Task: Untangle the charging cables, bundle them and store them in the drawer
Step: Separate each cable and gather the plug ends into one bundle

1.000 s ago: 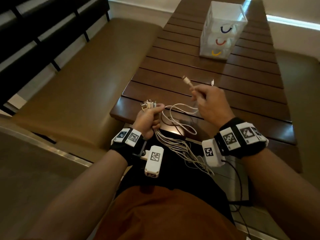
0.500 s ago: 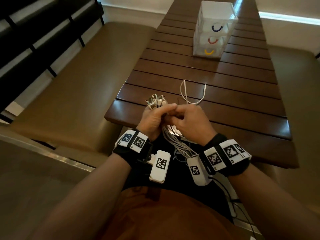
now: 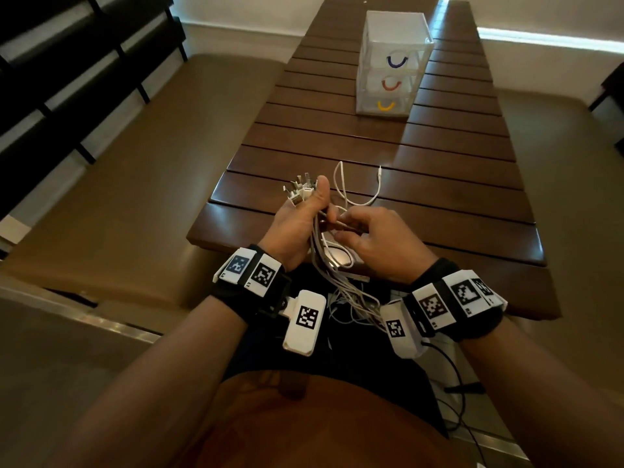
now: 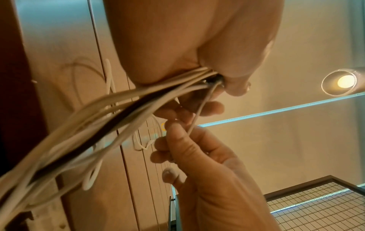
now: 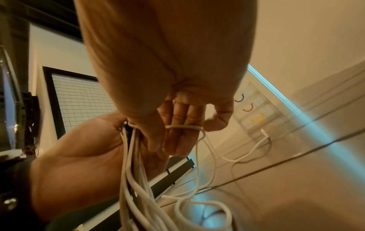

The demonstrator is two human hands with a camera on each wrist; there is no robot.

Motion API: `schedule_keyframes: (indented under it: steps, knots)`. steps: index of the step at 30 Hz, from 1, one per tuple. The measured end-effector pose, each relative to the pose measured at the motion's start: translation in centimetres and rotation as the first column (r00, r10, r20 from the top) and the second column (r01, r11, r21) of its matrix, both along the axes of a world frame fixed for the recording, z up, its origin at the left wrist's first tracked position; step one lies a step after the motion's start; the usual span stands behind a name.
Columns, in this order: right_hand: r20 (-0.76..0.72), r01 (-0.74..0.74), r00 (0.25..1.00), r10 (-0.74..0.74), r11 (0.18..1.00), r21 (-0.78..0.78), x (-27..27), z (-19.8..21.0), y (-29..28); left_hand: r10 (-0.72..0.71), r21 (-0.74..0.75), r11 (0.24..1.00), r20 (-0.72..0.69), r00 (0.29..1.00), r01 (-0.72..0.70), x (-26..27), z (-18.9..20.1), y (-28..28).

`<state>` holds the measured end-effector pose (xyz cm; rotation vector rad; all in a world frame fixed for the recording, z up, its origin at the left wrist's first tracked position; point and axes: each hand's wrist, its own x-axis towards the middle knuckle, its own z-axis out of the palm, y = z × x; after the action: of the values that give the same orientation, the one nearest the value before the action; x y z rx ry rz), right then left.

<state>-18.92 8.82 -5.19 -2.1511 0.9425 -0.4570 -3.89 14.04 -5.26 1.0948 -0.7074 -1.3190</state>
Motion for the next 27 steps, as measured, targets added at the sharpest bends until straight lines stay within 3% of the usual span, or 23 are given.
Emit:
schedule_keyframes:
  steps: [3, 8, 10, 12, 15, 23, 25, 27]
  knots:
    - [-0.029, -0.011, 1.000, 0.008, 0.997, -0.076, -0.3, 0.7, -0.4, 0.044, -0.033, 0.998, -0.021, 0.999, -0.045, -0.5, 0.2, -0.6]
    - [-0.169, -0.065, 0.985, 0.043, 0.990, -0.129, -0.9, 2.1, -1.6, -0.025, -0.097, 0.995, 0.028, 0.999, 0.028, -0.9, 1.7, -1.3]
    - [-0.314, -0.072, 0.949, 0.008, 0.979, -0.191, -1.6, 2.3, -2.7, -0.020, -0.109, 0.994, -0.029, 0.999, 0.016, -0.7, 2.7, -1.7]
    - [-0.414, -0.023, 0.910, -0.037, 0.990, -0.140, -3.1, 2.5, -4.0, -0.021, -0.103, 0.995, -0.133, 0.991, 0.007, -0.1, 3.7, -2.1]
    - [-0.332, 0.084, 0.940, -0.078, 0.997, 0.001, -6.0, 2.6, -5.3, -0.022, -0.084, 0.996, -0.172, 0.985, 0.007, 1.1, 4.3, -2.6]
    - [-0.234, 0.236, 0.942, -0.239, 0.971, -0.038, -13.4, 3.1, -5.1, -0.076, -0.041, 0.996, -0.040, 0.996, 0.074, 1.9, 4.0, -4.2]
    - [-0.215, 0.256, 0.943, -0.253, 0.967, -0.016, -14.5, 3.1, -4.6, -0.097, 0.017, 0.995, 0.064, 0.993, 0.096, 1.1, 3.8, -4.6]
    - [-0.096, 0.239, 0.967, -0.238, 0.971, 0.007, -14.6, 3.0, -3.8, -0.202, 0.091, 0.979, 0.233, 0.951, 0.185, -0.4, 3.7, -5.0]
